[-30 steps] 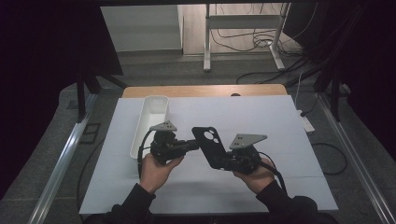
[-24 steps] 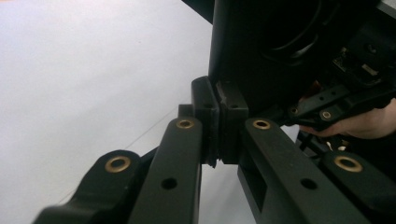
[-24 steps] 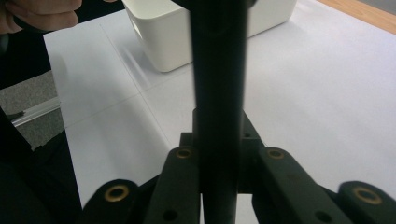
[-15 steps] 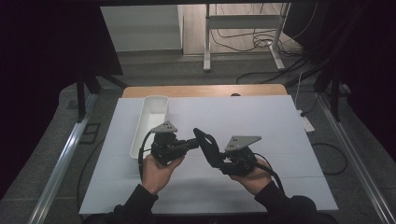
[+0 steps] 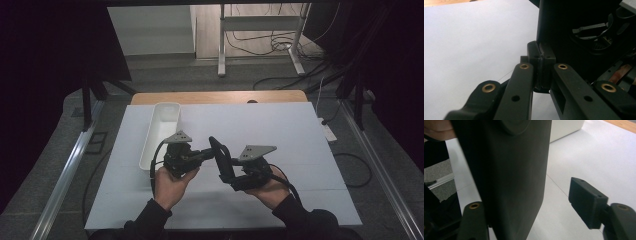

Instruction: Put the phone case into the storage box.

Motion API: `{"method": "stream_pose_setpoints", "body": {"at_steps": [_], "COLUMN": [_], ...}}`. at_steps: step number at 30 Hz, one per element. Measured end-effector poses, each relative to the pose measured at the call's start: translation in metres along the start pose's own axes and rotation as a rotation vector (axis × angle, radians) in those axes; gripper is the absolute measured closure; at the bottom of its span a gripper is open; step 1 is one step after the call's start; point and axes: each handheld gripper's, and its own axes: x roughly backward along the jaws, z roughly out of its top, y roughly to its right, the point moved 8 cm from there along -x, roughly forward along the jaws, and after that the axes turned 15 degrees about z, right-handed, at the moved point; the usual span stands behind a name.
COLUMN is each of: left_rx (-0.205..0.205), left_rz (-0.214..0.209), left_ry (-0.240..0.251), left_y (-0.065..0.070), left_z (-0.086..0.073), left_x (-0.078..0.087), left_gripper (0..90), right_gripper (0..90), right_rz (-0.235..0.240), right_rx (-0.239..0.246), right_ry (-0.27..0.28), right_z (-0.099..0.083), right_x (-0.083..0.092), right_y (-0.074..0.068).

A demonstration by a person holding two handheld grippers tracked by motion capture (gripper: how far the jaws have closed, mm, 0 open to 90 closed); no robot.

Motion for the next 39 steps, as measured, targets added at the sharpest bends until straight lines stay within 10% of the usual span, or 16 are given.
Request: {"method": "stream_pose_setpoints", "body": {"at_steps": [26,39], "left_rx": [-0.014,0.003], "left_rz": [0.092,0.141], "left_ry": [-0.005,0.001], "left_y": [-0.014,-0.031], "left_z": [-0.001,0.003], "left_x": [0.002,0.009], "left_gripper": [89.3,89.3], "right_gripper": [0.0,0.0], "right_rz": [0.013,-0.029], "right_rx": [-0.004,-0.017], "right_ry": [-0.013,-0.003], "right_z": [-0.001,-0.009], "right_x": [0.004,0.027], "right_y": [-0.004,0.001]}}
